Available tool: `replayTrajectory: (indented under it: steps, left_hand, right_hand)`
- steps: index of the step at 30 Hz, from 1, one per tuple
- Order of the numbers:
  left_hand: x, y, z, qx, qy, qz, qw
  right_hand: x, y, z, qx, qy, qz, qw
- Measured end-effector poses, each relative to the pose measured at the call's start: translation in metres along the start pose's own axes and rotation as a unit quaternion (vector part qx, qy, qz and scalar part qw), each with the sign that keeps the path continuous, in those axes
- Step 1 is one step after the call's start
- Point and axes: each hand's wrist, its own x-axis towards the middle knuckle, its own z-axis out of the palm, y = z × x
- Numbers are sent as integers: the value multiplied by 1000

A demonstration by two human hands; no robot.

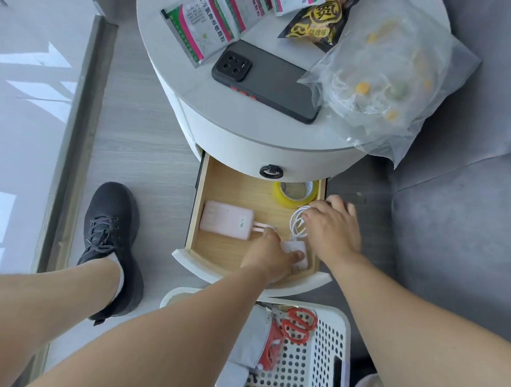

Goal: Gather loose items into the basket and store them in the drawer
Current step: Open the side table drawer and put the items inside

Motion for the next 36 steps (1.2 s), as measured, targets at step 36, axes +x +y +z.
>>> replayTrajectory:
  steps: [36]
  left_hand:
    - [-1, -9, 13, 171, 105, 115, 973]
  right_hand:
    - [-17, -48, -24, 13, -169, 95, 981]
